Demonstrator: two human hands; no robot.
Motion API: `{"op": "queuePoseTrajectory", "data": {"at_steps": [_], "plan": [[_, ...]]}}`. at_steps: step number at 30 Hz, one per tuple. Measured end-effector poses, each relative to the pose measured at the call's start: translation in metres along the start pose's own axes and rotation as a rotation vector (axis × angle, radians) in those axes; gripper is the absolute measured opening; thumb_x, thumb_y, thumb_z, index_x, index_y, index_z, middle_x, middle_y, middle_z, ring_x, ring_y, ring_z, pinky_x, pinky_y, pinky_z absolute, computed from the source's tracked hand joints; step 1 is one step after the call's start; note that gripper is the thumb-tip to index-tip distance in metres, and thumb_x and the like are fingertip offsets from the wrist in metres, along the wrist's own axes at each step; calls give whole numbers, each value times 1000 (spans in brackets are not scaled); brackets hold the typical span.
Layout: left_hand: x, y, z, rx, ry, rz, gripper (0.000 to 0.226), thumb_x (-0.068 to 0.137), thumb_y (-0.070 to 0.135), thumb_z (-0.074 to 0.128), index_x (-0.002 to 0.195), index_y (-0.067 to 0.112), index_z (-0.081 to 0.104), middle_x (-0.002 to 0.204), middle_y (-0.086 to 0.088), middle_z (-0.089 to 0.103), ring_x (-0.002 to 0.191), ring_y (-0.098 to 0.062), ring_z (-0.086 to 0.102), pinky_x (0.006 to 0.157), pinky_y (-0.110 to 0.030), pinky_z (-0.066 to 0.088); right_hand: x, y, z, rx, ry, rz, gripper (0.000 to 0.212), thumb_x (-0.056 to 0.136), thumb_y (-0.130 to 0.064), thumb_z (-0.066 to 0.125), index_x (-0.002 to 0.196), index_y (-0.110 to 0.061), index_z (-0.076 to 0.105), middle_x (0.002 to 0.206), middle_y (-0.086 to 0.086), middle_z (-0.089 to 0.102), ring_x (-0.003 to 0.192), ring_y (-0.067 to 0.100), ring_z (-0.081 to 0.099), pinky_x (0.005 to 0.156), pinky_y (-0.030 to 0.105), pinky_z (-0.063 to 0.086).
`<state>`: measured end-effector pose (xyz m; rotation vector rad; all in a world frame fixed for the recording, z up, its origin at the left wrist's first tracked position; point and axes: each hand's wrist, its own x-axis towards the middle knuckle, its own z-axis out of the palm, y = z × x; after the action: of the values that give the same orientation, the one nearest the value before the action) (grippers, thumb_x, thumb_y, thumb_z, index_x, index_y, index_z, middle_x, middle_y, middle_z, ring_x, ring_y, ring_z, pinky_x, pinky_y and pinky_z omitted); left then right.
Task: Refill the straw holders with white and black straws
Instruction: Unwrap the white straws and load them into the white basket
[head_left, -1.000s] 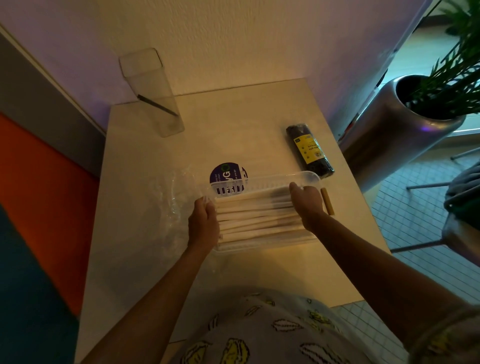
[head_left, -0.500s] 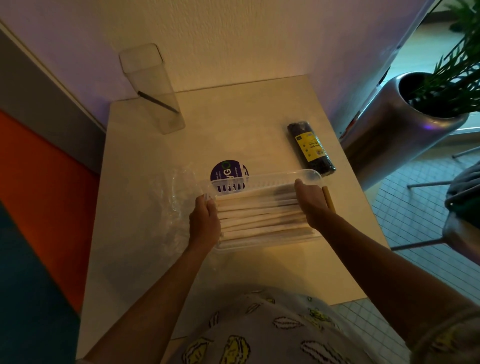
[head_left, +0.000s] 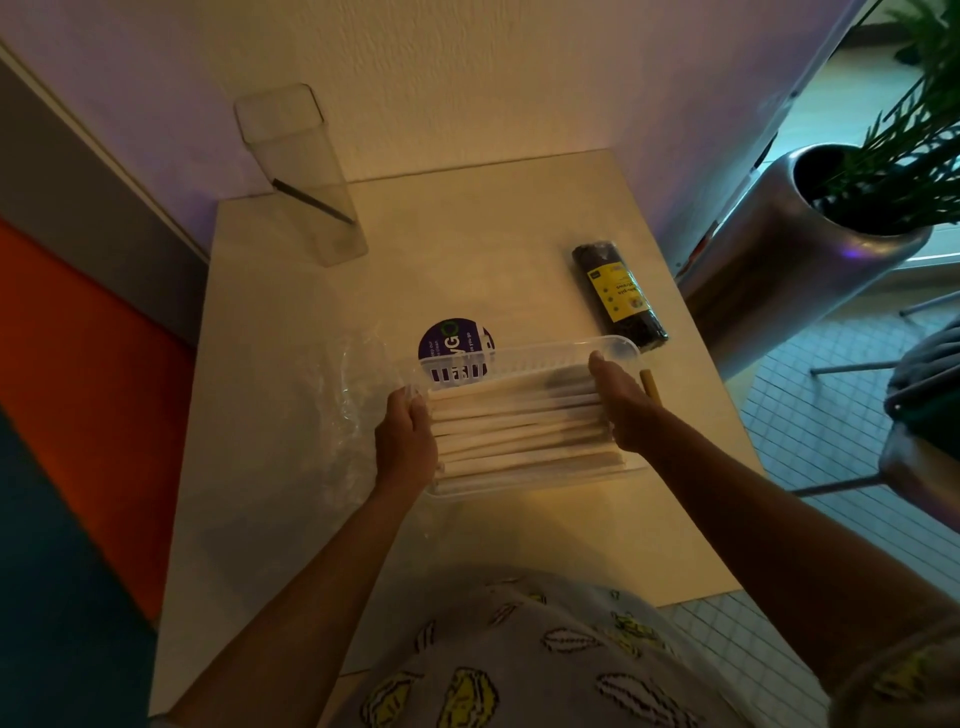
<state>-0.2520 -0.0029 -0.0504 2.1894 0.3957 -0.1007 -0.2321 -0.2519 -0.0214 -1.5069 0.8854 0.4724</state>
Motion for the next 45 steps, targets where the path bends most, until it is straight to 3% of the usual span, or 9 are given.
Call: {"op": "queuePoseTrajectory", "data": {"at_steps": [8, 14, 17, 21, 25, 28, 35, 40, 45], "plan": [[-4, 0, 3, -26, 26, 10, 32, 103, 23, 37, 127, 9, 53, 105, -11, 66, 83, -19, 59, 72, -27, 43, -2, 9, -6, -32, 42, -10, 67, 97, -62, 38, 134, -6, 47, 124, 17, 57, 109, 32, 55, 92, 44, 46], [-3, -2, 4, -26, 18, 0, 34, 103, 22, 37, 130, 9, 51, 116, -14, 64, 103, -28, 61, 80, -28, 45, -5, 9, -9, -59, 10, -52, 63, 101, -55, 36, 137, -5, 44, 126, 15, 52, 109, 28, 51, 102, 45, 44], [-3, -1, 4, -22, 25, -4, 34, 103, 23, 36, 130, 8, 51, 114, -15, 64, 102, -30, 62, 79, -31, 47, -6, 11, -12, -121, 9, -66, 70, 100, -56, 37, 142, 0, 40, 136, 15, 50, 113, 29, 50, 97, 41, 44], [-3, -1, 4, -24, 37, -7, 34, 103, 23, 36, 130, 8, 51, 115, -15, 65, 102, -30, 62, 83, -34, 49, -9, 9, -15, -176, 30, -71, 65, 103, -50, 34, 140, 2, 42, 124, 15, 49, 107, 27, 48, 88, 36, 40], [-4, 2, 3, -36, 44, -14, 36, 103, 24, 37, 132, 9, 50, 116, -15, 65, 103, -30, 63, 86, -38, 52, -15, 6, -18, -164, -20, 32, 73, 101, -57, 31, 153, -6, 24, 153, 20, 32, 137, 38, 35, 112, 47, 33], [-5, 3, 3, -38, 56, -14, 35, 103, 24, 37, 131, 9, 52, 116, -15, 65, 102, -30, 63, 86, -39, 54, -23, 7, -15, -169, -97, 82, 73, 101, -60, 24, 155, -12, 17, 161, 18, 20, 145, 39, 23, 117, 49, 25], [-6, 5, 2, -36, 49, -15, 36, 103, 22, 36, 133, 8, 50, 120, -17, 64, 105, -30, 63, 85, -34, 51, -26, 11, -13, -121, -76, 134, 67, 103, -57, 22, 153, -14, 22, 150, 16, 36, 128, 36, 43, 96, 42, 41], [-7, 6, 2, -42, 27, -7, 38, 104, 21, 34, 136, 8, 48, 125, -17, 61, 110, -30, 61, 89, -35, 50, -23, 14, -18, -156, -72, 104, 67, 103, -56, 22, 155, -13, 20, 152, 19, 33, 132, 36, 40, 106, 44, 37], [-7, 6, 2, -39, 16, -9, 38, 104, 22, 33, 136, 7, 47, 125, -17, 61, 111, -29, 59, 84, -27, 44, -21, 16, -20, -188, 21, -2, 72, 102, -57, 26, 148, -2, 32, 145, 19, 42, 118, 30, 47, 93, 38, 44]]}}
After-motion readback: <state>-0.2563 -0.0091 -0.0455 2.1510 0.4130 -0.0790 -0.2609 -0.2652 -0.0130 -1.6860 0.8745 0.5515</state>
